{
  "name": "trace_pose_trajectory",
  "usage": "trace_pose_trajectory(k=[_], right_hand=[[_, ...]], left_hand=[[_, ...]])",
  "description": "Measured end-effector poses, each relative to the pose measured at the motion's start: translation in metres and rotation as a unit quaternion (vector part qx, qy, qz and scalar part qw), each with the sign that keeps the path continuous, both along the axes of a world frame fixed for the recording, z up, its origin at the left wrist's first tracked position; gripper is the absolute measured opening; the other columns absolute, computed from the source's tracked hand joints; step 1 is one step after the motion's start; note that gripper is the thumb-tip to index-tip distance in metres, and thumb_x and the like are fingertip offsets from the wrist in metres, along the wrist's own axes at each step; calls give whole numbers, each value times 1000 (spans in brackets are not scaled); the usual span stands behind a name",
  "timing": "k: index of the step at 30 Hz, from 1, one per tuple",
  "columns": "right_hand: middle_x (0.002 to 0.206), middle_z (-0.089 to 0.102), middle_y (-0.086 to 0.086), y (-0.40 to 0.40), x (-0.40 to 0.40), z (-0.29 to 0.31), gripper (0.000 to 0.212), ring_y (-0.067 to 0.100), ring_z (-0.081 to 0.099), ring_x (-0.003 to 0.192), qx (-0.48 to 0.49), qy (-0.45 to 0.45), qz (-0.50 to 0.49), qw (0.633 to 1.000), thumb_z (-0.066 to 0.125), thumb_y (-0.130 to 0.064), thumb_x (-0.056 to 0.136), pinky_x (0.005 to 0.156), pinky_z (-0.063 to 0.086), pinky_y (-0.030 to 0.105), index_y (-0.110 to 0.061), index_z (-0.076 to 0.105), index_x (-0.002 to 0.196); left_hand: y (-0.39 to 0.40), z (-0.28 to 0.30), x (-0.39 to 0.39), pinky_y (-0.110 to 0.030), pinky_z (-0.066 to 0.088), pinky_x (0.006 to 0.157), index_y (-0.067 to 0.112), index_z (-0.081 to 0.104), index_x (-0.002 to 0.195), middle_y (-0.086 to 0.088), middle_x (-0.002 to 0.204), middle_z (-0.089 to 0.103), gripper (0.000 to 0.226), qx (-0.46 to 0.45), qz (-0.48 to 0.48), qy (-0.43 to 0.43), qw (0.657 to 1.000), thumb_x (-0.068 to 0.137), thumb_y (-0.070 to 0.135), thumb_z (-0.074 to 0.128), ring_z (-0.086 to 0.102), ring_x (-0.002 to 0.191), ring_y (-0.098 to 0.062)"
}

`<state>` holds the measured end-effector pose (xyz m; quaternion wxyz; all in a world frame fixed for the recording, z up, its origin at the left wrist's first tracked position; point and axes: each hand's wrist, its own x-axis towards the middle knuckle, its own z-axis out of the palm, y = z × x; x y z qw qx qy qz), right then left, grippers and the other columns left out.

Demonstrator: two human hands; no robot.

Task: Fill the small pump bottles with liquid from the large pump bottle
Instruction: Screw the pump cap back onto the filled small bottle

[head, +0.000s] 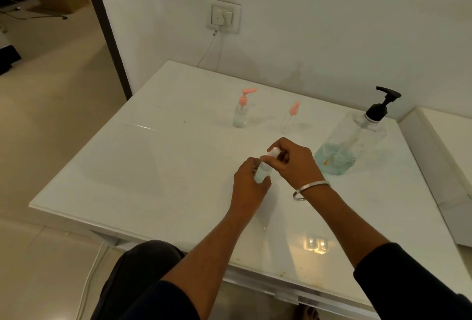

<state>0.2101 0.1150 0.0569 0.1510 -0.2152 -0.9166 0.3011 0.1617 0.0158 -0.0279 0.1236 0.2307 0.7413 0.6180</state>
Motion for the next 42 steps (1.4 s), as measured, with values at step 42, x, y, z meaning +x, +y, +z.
trace_pose_trajectory(k=[42], right_hand=[[85, 53, -5, 4, 7, -29, 54, 8, 48, 66, -114, 40, -51, 991, 77, -40, 68, 60, 45, 17, -23, 48, 110]], left_hand=[[0, -1, -2, -1, 41, 70, 23, 53, 93, 19, 84, 56, 27, 0, -16, 10, 1000, 79, 9, 72, 55, 78, 11]])
